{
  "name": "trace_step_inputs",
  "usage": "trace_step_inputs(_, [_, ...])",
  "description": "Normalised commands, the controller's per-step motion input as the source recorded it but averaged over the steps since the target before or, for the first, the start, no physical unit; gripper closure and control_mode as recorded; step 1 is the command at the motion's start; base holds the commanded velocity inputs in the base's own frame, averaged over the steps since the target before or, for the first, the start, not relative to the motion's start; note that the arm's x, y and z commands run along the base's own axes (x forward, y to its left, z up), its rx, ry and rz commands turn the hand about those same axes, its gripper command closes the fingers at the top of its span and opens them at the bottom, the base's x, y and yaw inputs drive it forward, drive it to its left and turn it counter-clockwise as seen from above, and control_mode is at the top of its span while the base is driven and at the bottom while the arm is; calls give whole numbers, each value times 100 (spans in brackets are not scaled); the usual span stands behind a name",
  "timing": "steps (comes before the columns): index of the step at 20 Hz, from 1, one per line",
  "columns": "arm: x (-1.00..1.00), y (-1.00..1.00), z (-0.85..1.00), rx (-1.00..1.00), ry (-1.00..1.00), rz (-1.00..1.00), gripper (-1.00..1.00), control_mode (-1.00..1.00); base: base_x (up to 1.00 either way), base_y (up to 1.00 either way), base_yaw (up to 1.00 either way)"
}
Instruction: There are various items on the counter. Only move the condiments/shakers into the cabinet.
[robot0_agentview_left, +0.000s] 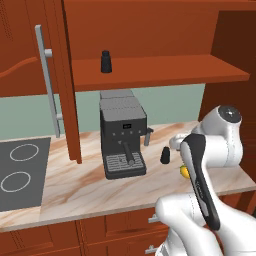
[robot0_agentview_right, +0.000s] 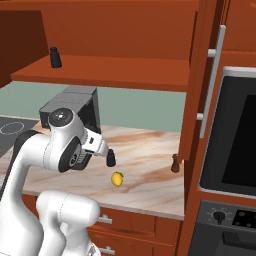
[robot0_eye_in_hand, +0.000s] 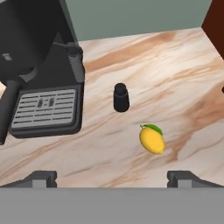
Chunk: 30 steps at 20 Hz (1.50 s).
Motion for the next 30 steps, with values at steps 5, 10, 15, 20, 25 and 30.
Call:
trace_step_inputs(5, [4,-4,-36,0,0,0,-100,-100,0,0,0])
trace_step_inputs(10, [23,0,-36,0,0,0,-100,-100,0,0,0])
trace_step_inputs(15, [37,0,-22,0,0,0,-100,-100,0,0,0])
trace_step_inputs(20, [27,0,-25,0,0,0,-100,-100,0,0,0])
trace_step_inputs(25, [24,0,-26,0,0,0,-100,-100,0,0,0])
trace_step_inputs(30, [22,-2,-20,0,0,0,-100,-100,0,0,0])
